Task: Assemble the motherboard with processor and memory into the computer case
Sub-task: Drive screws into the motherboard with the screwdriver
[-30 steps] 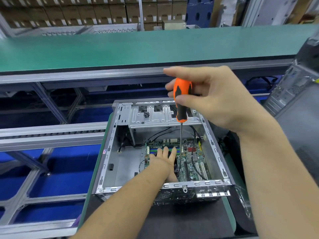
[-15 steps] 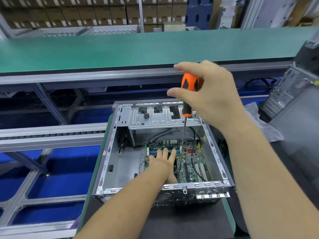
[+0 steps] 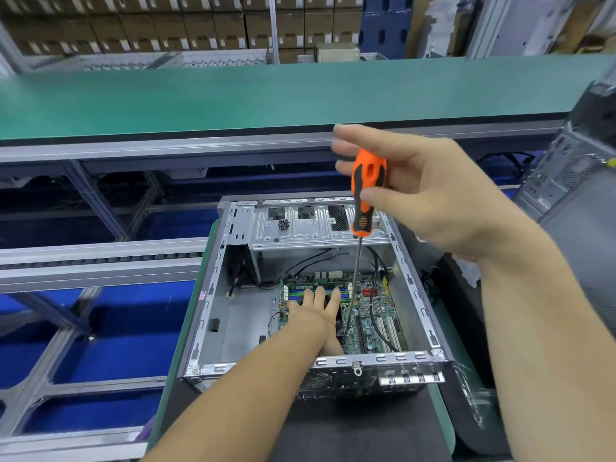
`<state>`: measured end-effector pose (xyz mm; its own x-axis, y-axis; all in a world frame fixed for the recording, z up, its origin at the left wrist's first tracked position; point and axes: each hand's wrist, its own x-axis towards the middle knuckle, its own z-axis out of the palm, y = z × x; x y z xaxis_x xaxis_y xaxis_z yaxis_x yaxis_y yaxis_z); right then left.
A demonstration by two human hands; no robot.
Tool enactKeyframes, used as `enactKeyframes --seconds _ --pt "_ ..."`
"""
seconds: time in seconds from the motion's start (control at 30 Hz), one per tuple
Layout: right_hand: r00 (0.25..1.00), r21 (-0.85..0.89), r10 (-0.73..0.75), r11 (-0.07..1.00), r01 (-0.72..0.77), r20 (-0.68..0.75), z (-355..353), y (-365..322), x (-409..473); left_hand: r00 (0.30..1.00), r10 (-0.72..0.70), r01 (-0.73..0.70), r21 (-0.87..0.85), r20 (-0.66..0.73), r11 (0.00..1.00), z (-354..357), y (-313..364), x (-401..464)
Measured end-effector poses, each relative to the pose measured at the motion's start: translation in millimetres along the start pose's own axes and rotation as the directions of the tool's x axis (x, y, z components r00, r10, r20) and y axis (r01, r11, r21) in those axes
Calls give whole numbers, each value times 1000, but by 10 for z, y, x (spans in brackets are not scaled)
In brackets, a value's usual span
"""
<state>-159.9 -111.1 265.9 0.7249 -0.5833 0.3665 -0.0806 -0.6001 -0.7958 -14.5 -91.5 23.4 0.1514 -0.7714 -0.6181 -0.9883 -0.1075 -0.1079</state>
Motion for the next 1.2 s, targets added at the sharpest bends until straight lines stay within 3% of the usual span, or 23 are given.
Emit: enactKeyframes --seconds 0.07,0.13,0.2,0.27,0.33,0.43,0.53,0.63,0.73,0.93,1.0,1.1,1.2 --pt "989 -200 -34 980 5 -143 -9 1 39 1000 1 -1 -3 -4 1000 -3 1 -4" --pt "949 -470 -84 879 -73 -304 42 14 83 1000 -1 1 -5 -1 1000 -7 6 -8" --pt "933 -534 -76 835 -133 -351 125 31 104 1000 -4 4 -7 8 1000 -7 7 -13" --pt "958 -401 -17 910 -104 -286 155 22 102 1000 -2 2 -11 5 1000 -6 2 -13" --pt "987 -118 26 992 -46 -159 118 1 85 1000 2 -2 -11 5 1000 -7 -3 -15" --pt "995 146 -50 987 63 -87 73 16 36 1000 3 -3 1 3 1000 -4 -2 -13" --pt "972 148 -80 982 115 -222 113 74 12 1000 10 -10 -8 1 1000 -6 -3 -13" --pt "965 121 -96 984 129 -242 148 123 12 1000 9 -9 -16 -2 1000 0 -3 -10" --pt "974 124 -97 985 124 -203 113 170 12 1000 7 -7 -22 -3 1000 5 -3 1" --pt "997 310 -70 948 71 -14 -82 171 -15 1000 8 -8 -14 -7 1000 12 -4 5" --pt "992 141 -57 987 72 -109 -82 155 21 1000 8 -8 -10 -9 1000 14 -3 3" --pt "905 -304 -155 952 29 -397 6 217 94 1000 8 -8 -8 -4 1000 10 -2 -2" --pt "861 -420 -229 907 19 -455 111 293 119 1000 7 -7 -7 -10 1000 4 1 -5"
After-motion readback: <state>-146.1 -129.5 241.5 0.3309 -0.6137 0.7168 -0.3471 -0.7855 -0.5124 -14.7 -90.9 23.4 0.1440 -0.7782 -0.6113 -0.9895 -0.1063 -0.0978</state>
